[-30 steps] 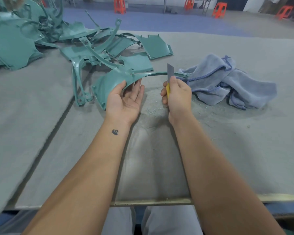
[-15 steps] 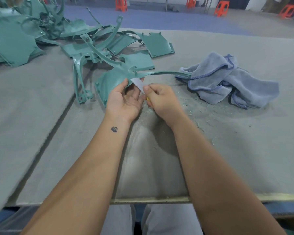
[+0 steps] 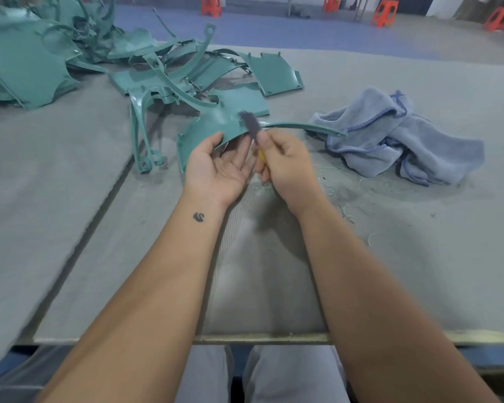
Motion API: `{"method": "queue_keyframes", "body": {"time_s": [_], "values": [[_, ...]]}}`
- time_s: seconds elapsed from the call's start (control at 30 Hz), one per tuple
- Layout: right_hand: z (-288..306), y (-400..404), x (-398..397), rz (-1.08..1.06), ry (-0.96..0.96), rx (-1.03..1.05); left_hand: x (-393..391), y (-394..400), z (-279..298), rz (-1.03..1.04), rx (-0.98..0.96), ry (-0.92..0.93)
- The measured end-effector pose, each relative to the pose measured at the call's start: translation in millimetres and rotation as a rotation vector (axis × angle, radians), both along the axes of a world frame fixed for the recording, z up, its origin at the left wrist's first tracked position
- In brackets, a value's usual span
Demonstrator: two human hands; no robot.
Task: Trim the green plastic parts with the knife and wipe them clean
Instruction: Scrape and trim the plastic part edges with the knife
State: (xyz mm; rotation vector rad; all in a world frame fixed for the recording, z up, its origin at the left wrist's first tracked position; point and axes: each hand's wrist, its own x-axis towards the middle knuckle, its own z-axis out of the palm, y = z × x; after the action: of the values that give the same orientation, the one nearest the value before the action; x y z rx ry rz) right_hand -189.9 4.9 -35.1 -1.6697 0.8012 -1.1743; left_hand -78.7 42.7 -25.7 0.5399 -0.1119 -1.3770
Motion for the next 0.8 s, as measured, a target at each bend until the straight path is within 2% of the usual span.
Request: {"method": "queue_keyframes", "body": {"time_s": [0.1, 0.17, 0.23, 0.27, 0.3, 0.37, 0.4, 0.43, 0.47, 0.53, 0.57, 0.67, 0.8], "values": [[1, -6, -6, -0.141, -0.169, 0.144, -2, 2, 3, -0.028, 0.043, -0.137], [1, -10, -8, -0.197, -0.22, 0.232, -4, 5, 10, -0.121, 0.153, -0.352], [2, -12, -8, -0.225, -0.23, 0.292, -12, 11, 22, -0.193, 0.288, -0.693], [2, -13, -8, -0.232, -0.231, 0.309, -17, 14, 26, -0.144, 0.312, -0.905], [3, -14, -7, -0.235, -0.235, 0.324, -20, 17, 26, -0.012, 0.294, -1.163], [4, -14, -7, -0.225, -0.241, 0.356, -22, 20, 21, 0.442, 0.194, -1.757], [5, -15, -7, -0.216, -0.237, 0.367, -20, 22, 20, 0.615, 0.148, -1.975], [5, -15, -7, -0.206, -0.228, 0.377, -16, 20, 18, 0.654, 0.132, -2.119], [6, -16, -7, -0.192, -0.217, 0.386, -11, 16, 14, 0.573, 0.154, -2.226], [7, -16, -7, -0.156, -0.182, 0.394, -3, 10, 8, 0.328, 0.306, -2.35], [8, -15, -7, -0.14, -0.148, 0.384, 0, 9, 6, 0.303, 0.363, -2.355], [7, -9, -6, -0.094, -0.054, 0.261, 4, 9, 6, 0.458, 0.4, -2.311], [7, -1, -3, 0.056, -0.035, 0.172, 1, 12, 11, 0.628, 0.338, -2.396]]}}
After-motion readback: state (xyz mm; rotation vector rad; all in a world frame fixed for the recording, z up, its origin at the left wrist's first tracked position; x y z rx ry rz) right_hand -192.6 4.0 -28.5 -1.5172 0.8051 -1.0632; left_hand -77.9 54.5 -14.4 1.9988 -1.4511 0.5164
